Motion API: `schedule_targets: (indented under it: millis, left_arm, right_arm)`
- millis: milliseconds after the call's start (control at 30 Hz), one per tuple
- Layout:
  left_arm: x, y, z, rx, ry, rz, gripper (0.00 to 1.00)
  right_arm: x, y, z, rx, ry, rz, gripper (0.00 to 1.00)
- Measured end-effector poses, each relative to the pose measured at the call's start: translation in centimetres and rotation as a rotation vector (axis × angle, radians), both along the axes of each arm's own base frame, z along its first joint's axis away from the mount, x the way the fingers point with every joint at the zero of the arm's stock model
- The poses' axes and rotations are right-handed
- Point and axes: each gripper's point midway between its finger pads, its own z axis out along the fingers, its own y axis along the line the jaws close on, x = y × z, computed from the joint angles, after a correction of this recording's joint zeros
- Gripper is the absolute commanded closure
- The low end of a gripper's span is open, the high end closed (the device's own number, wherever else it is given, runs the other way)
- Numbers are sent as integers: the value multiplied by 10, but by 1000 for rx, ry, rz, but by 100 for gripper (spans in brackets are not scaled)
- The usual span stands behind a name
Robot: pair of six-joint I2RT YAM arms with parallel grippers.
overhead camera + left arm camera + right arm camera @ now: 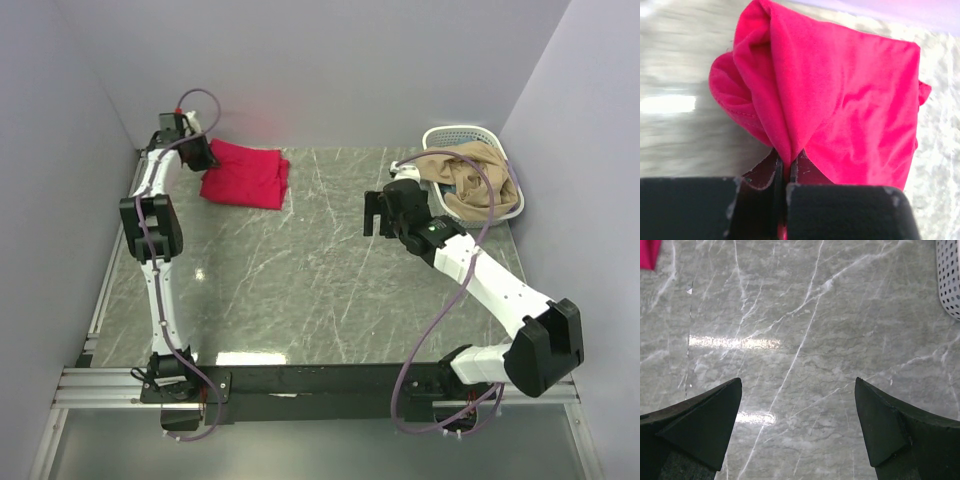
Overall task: Fold and stack the t-shirts
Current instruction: Neatly place the folded tshirt to the corner
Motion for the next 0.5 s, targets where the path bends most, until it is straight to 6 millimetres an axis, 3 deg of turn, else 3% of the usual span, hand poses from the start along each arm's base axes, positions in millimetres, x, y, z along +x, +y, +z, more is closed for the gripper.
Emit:
schedule_targets:
  millis: [300,500]
  left_arm:
    - [5,108,-18,65,6,150,95]
    - [1,150,-24,96,2,207,92]
  right_arm:
    - [6,9,-13,1,37,22,0]
    - [11,17,-18,15,49,42,0]
